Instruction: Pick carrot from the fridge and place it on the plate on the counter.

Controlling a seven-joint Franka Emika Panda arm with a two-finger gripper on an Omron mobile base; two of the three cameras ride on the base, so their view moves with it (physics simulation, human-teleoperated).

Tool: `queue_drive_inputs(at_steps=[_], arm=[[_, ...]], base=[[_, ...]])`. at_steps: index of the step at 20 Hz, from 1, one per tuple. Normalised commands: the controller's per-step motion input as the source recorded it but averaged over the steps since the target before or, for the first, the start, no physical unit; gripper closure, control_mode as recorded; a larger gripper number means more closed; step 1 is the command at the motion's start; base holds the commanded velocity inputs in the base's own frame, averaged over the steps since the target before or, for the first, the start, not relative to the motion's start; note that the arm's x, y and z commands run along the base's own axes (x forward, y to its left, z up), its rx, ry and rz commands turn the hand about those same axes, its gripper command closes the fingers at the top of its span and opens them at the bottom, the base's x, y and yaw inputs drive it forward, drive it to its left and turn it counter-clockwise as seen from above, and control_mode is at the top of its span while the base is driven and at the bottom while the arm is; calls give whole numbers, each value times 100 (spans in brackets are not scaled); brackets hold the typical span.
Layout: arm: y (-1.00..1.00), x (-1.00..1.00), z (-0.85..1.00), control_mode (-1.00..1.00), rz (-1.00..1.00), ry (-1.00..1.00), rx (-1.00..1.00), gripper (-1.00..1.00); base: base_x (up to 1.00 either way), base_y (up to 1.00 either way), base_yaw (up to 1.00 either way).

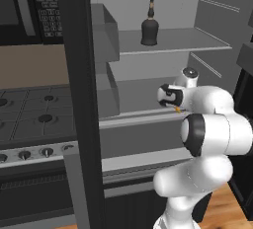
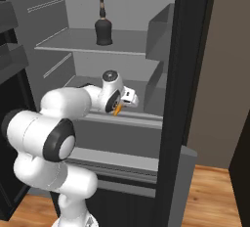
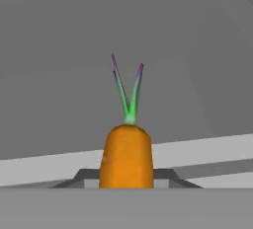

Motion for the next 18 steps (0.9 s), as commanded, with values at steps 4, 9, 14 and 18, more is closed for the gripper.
queue_drive_inputs(at_steps=[4,9,14,18], arm=[[0,-77,28,-100,-1,1,0,100],[5,-79,37,-100,-2,9,0,100],[20,-77,35,-100,-4,14,0,100],[7,-84,24,-100,-2,12,0,100]], base=[[0,0,0],[0,0,0],[0,0,0],[0,0,0]])
